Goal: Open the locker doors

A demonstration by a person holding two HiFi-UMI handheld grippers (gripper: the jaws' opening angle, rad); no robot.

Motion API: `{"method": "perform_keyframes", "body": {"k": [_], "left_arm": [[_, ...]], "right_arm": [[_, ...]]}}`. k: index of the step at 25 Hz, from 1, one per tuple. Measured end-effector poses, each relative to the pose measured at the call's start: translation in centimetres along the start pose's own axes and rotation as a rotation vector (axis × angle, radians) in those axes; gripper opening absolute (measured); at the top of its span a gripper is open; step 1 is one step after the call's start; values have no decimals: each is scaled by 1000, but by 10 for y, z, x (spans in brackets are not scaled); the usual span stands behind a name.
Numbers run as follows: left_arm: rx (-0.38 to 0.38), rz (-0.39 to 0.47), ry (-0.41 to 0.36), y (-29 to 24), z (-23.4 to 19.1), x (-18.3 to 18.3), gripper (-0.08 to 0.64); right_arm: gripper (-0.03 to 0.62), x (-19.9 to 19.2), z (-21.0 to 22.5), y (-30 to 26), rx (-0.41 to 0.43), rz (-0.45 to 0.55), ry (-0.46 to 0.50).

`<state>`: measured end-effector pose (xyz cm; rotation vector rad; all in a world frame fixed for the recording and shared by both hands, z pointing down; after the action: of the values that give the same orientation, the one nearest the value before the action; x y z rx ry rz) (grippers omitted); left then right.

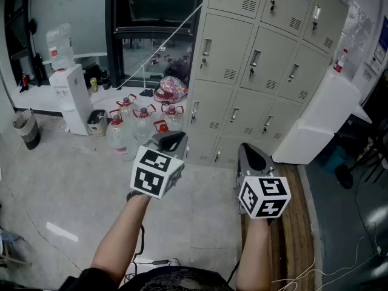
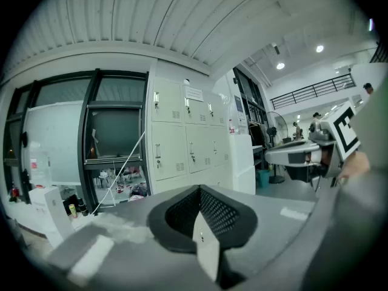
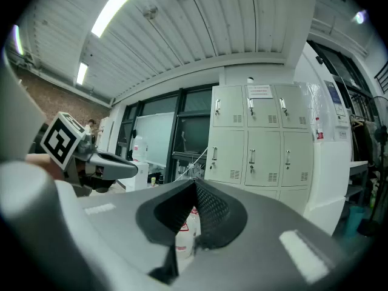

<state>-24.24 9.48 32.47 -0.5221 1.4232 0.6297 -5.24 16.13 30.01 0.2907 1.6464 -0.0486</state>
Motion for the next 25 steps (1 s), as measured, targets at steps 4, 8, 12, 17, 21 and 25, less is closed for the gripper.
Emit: {"method": "perform_keyframes", "body": {"k": [4,8,12,17,21,25], "left_arm": [[0,-2,1,0,-4,-2,3],[0,2,9,1,-9,-3,3],[-3,3,18,-2,-12,-6,3],[-8,3,18,-7,-15,-6,3],[-3,6,12,-11,-18,-7,3],[3,10,5,-19,-24,-5,3]], "right_arm": [[2,-3,-4,-4,2,-9,11],[2,-6,-9,-7,-2,-20,20],[2,-11,-9,-10,-15,-29,17],[3,-15,-7,-18,-18,-33,-1],[21,-18,-7,-27,5,-26,-23],[58,-19,-2,-40,25,-26,-41]]}}
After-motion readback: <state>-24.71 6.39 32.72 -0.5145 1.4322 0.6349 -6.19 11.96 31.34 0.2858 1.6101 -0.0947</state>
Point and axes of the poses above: the fingertips, and each gripper's own axes: y backward along the fingers, z to its right, x out of its top, the point moved 5 cm from there along y, backward along the fingers, and after that the axes turned 12 degrees about z, right-handed, at the moved point
